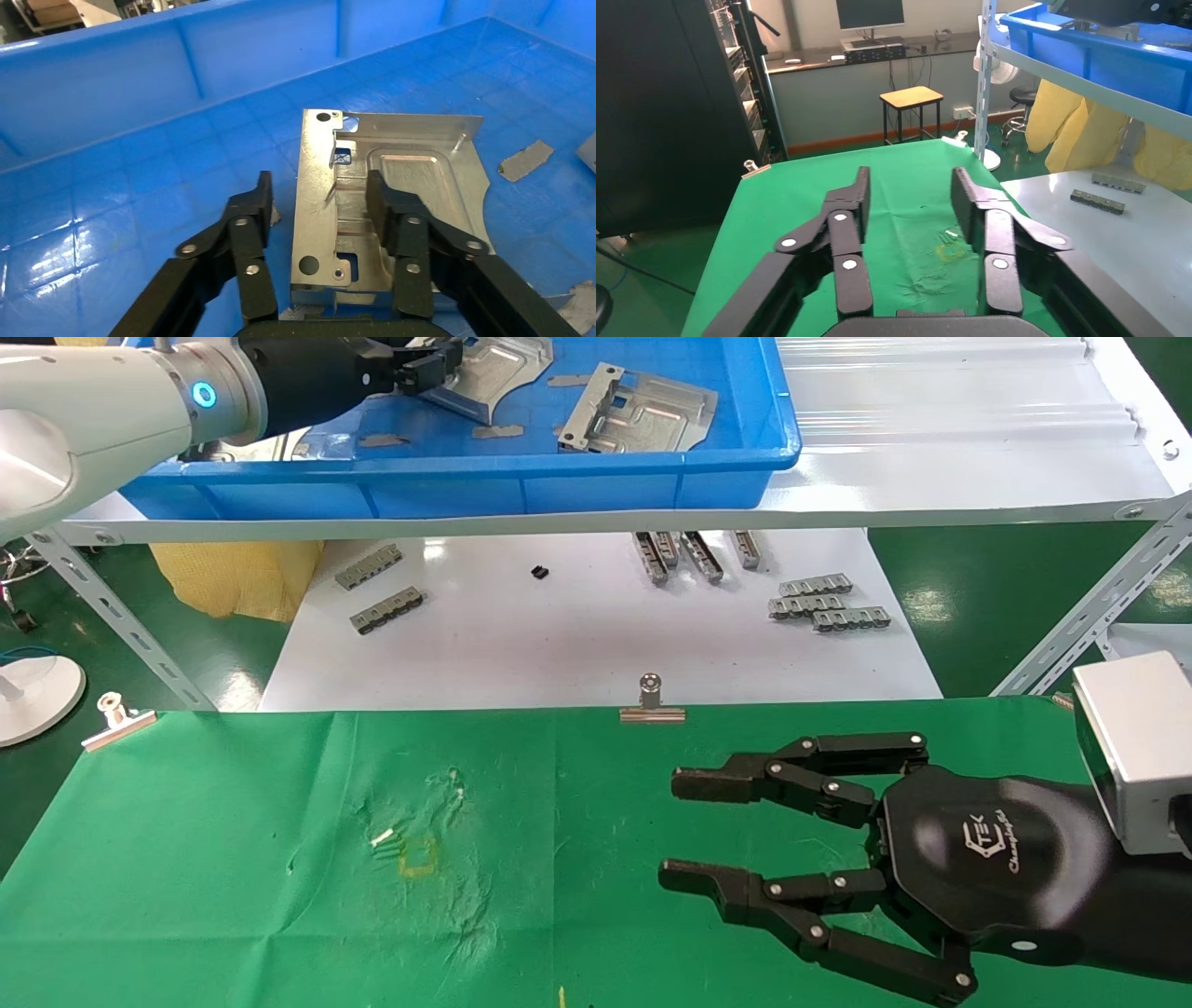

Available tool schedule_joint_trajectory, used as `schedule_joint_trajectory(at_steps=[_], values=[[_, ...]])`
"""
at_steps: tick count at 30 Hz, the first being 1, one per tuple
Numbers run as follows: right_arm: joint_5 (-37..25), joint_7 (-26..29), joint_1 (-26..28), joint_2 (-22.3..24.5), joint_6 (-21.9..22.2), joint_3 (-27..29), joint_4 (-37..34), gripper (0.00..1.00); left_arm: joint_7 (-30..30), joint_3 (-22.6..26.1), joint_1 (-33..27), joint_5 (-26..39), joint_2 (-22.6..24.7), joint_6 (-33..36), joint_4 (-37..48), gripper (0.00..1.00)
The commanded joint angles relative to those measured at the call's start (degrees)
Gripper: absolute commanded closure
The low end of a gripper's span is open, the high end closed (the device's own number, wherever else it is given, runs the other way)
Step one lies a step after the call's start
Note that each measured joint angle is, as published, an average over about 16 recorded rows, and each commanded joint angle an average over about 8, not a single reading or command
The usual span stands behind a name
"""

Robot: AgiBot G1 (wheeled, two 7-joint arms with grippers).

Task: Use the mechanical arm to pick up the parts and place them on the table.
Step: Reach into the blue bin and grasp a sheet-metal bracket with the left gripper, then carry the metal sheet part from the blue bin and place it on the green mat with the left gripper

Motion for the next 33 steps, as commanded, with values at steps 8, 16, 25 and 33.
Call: schedule_joint_trajectory(at_steps=[8,16,25,33], values=[[0.00,0.00,0.00,0.00,0.00,0.00,0.00,0.00,1.87,-0.34,0.27,-0.64,0.01,-0.49,-0.46,1.00],[0.01,0.00,0.00,0.00,0.00,-0.01,0.00,0.00,2.37,-0.54,0.04,-1.11,0.15,-0.19,-0.34,1.00],[0.01,-0.01,0.00,0.00,0.00,-0.01,0.00,0.00,3.75,-1.79,-1.03,-3.18,-1.99,5.81,-1.77,1.00],[0.01,-0.01,0.00,0.01,0.01,-0.02,0.00,0.00,8.20,-3.06,-0.26,-5.58,-8.00,23.51,-4.63,1.00]])
